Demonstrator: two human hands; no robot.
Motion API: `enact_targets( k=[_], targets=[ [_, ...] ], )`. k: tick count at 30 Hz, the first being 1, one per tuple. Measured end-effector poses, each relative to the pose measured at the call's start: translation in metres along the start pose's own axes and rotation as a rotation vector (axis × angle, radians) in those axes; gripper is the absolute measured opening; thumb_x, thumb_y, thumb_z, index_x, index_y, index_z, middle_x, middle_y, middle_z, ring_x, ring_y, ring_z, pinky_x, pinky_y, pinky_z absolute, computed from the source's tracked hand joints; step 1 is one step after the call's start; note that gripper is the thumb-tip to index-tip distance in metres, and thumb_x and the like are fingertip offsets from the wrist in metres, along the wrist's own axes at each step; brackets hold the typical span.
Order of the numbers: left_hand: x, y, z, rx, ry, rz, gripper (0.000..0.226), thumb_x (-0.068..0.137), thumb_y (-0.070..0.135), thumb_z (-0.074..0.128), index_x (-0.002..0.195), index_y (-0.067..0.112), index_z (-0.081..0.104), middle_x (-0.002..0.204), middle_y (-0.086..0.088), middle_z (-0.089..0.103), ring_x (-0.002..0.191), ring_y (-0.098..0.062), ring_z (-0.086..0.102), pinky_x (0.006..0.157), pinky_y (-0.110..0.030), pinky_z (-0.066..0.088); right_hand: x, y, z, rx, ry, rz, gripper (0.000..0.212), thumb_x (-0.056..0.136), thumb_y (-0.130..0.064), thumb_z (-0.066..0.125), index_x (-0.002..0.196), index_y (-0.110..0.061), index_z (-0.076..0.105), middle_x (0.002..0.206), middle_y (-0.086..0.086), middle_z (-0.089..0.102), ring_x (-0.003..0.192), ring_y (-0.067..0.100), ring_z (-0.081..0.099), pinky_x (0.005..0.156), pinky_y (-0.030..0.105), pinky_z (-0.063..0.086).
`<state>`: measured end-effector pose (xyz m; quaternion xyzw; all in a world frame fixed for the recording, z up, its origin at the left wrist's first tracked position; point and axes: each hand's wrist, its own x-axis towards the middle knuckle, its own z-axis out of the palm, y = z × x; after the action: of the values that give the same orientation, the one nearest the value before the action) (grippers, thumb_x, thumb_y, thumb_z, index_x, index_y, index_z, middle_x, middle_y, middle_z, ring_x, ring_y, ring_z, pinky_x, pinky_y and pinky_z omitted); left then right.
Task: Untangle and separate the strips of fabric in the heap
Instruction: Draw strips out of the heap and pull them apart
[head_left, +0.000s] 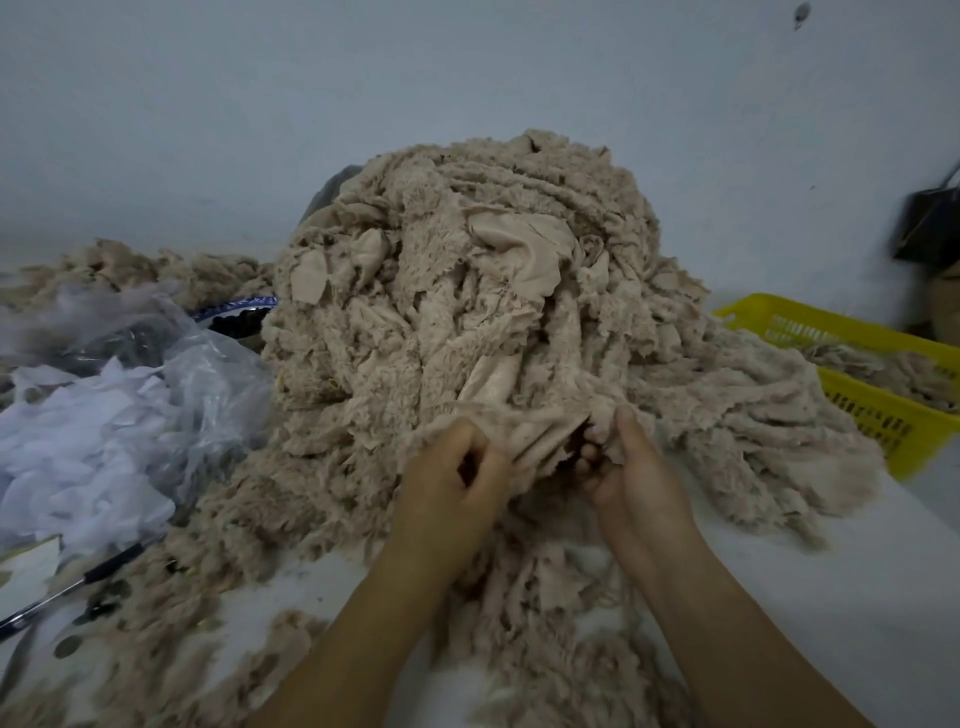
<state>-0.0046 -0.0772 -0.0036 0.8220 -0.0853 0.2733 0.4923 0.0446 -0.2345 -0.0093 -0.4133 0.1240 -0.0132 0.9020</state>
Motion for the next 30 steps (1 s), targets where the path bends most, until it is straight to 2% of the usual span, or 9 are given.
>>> enact_targets(
  k=[4,7,10,12,16,20,22,26,30],
  targets=[
    [0.009,-0.013,-0.015,-0.099,0.346,-0.18,0.041,0.102,0.023,0.051,0.065,0.028,0.035,0.056,0.014,0.04,0.048,-0.002,0.035,0.044,-0.012,0.03,0.002,-0.013,-0.007,0.176,0.057,-0.052,0.018,0.104,-0.03,0.045,0.114,-0.018,0.055,0.063,-0.002,0.057,0.05,0.007,0.051,0.048,0.02,0.046],
    [0.015,-0.026,-0.023,-0.121,0.525,-0.254,0.026,0.105,0.027,0.046,0.079,0.025,0.045,0.074,0.009,0.044,0.058,0.004,0.042,0.052,-0.011,0.033,0.002,-0.021,-0.012,0.145,0.089,-0.117,0.012,0.105,-0.029,0.045,0.111,-0.023,0.053,0.069,-0.001,0.057,0.051,0.006,0.054,0.05,0.02,0.048],
    [0.014,-0.028,-0.017,-0.081,0.426,-0.207,0.01,0.105,0.024,0.045,0.108,0.027,0.055,0.11,0.008,0.053,0.093,0.009,0.051,0.077,-0.008,0.04,-0.002,-0.012,-0.007,-0.047,0.053,-0.129,0.015,0.101,-0.031,0.054,0.108,-0.018,0.059,0.075,0.0,0.061,0.053,0.006,0.057,0.052,0.023,0.048],
    [0.011,-0.025,-0.012,-0.073,0.321,-0.193,0.016,0.104,0.026,0.048,0.119,0.028,0.052,0.114,0.009,0.053,0.097,0.011,0.054,0.077,-0.005,0.044,-0.006,-0.003,-0.002,-0.129,-0.003,-0.098,0.017,0.098,-0.031,0.058,0.109,-0.018,0.06,0.067,-0.001,0.065,0.051,0.007,0.057,0.05,0.023,0.048],
    [0.011,-0.028,-0.013,0.065,0.153,-0.302,0.042,0.098,0.036,0.056,0.137,0.029,0.045,0.122,0.007,0.046,0.106,-0.01,0.051,0.089,-0.029,0.046,-0.011,0.001,0.002,-0.174,-0.042,-0.089,0.016,0.098,-0.03,0.058,0.095,-0.018,0.068,0.06,-0.002,0.065,0.05,0.007,0.057,0.047,0.022,0.048],
    [0.013,-0.029,-0.013,0.245,0.078,-0.241,0.007,0.097,0.028,0.06,0.095,0.022,0.059,0.096,0.005,0.049,0.094,-0.017,0.048,0.074,-0.026,0.037,-0.011,-0.003,0.0,-0.199,-0.01,-0.122,0.039,0.097,-0.032,0.057,0.064,-0.028,0.076,0.062,-0.002,0.065,0.049,0.009,0.055,0.053,0.026,0.046],
    [0.012,-0.027,-0.011,0.21,0.108,-0.2,0.017,0.098,0.026,0.056,0.082,0.023,0.056,0.08,0.005,0.048,0.075,-0.016,0.047,0.062,-0.024,0.032,-0.011,-0.002,0.0,-0.247,-0.028,-0.133,0.041,0.097,-0.036,0.057,0.062,-0.031,0.076,0.062,-0.002,0.066,0.05,0.009,0.055,0.053,0.027,0.046],
    [0.007,-0.013,-0.009,0.168,0.152,-0.001,0.016,0.098,0.032,0.055,0.084,0.025,0.058,0.074,0.015,0.048,0.069,-0.003,0.047,0.06,-0.012,0.035,-0.013,0.008,0.003,-0.452,-0.202,-0.142,0.048,0.082,-0.068,0.056,0.074,-0.026,0.079,0.071,0.002,0.072,0.057,0.012,0.065,0.052,0.027,0.052],
    [-0.004,0.002,0.003,0.074,-0.003,0.192,0.025,0.095,0.038,0.054,0.093,0.019,0.069,0.082,0.012,0.061,0.077,-0.002,0.056,0.067,-0.011,0.042,-0.018,0.021,0.003,-0.637,-0.399,-0.013,0.073,0.063,-0.09,0.056,0.098,-0.03,0.076,0.096,0.004,0.076,0.087,0.019,0.074,0.071,0.034,0.059]
  ],
)
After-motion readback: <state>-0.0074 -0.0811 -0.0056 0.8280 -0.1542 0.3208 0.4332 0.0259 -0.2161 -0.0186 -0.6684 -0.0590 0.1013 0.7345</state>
